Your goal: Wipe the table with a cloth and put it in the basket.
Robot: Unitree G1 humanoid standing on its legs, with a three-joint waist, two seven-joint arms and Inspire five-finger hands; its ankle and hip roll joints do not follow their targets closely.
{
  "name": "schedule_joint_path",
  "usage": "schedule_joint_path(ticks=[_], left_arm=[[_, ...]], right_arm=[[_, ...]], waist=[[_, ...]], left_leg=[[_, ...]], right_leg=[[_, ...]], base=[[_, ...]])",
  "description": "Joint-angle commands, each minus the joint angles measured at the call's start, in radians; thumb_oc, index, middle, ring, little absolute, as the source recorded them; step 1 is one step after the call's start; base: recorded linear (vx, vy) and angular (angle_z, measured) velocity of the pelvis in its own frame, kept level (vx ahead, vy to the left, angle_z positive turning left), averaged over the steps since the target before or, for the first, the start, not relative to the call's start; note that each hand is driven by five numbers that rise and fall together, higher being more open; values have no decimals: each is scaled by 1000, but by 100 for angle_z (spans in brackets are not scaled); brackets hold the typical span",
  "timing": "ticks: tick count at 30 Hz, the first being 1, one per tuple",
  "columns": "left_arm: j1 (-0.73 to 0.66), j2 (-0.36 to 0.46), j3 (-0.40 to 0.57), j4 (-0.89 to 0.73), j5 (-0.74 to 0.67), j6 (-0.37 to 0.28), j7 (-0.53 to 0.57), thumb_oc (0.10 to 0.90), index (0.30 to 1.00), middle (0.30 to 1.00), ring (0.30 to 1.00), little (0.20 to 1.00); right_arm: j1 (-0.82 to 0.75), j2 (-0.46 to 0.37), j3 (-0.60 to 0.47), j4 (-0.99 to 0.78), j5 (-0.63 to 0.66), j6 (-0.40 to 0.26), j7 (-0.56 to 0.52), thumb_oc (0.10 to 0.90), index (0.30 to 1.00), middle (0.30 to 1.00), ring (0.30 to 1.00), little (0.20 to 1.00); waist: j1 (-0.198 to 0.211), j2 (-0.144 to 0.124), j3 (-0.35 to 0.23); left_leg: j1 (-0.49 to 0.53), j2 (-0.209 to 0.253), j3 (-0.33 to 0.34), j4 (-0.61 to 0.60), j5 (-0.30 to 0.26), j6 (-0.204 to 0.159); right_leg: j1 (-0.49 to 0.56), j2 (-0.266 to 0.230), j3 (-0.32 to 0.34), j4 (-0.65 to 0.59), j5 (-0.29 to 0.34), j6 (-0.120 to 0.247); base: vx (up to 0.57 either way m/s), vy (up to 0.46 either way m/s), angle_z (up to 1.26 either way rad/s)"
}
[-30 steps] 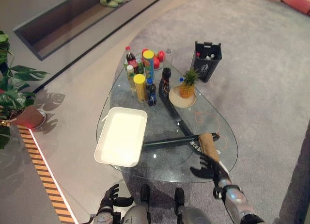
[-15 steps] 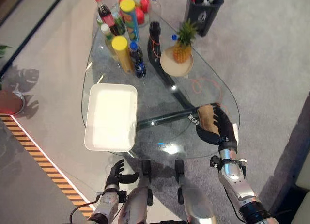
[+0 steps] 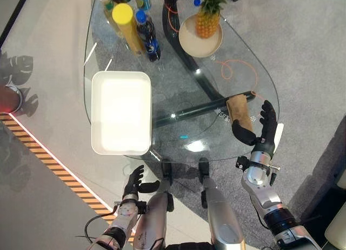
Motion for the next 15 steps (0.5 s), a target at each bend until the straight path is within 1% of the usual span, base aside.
schedule_joint_path(ticks=[1, 4, 11, 15], left_arm=[[18, -6, -6, -11, -29, -28, 46, 800, 900, 900, 900, 900], [12, -6, -10, -23, -66, -24, 44, 800, 900, 900, 900, 900], [0, -12, -22, -64, -84, -2, 49, 800, 900, 900, 900, 900], [-3, -16, -32, -79, -83, -1, 56, 800, 900, 900, 900, 900]], right_arm=[[-52, -48, -21, -158, -80, -24, -125, 800, 900, 900, 900, 900], [-99, -45, -19, -160, -74, -8, -163, 800, 900, 900, 900, 900], [-159, -54, -30, -129, -34, 45, -239, 800, 900, 900, 900, 900], [-175, -58, -35, -107, -13, 56, -284, 800, 900, 900, 900, 900]], waist=[[4, -6, -20], [8, 1, -20], [17, 18, -20], [21, 22, -20]], left_leg=[[-121, -81, -40, 214, -138, 37], [-176, -85, -39, 240, -135, 37], [-276, -88, -34, 285, -130, 38], [-319, -88, -31, 303, -130, 39]], right_leg=[[-104, 16, -27, 76, 8, -34], [-159, 18, -29, 99, 10, -37], [-261, 16, -37, 139, 18, -39], [-305, 17, -39, 156, 22, -39]], base=[[17, 45, 5], [17, 41, 6], [15, 24, 5], [7, 4, 2]])
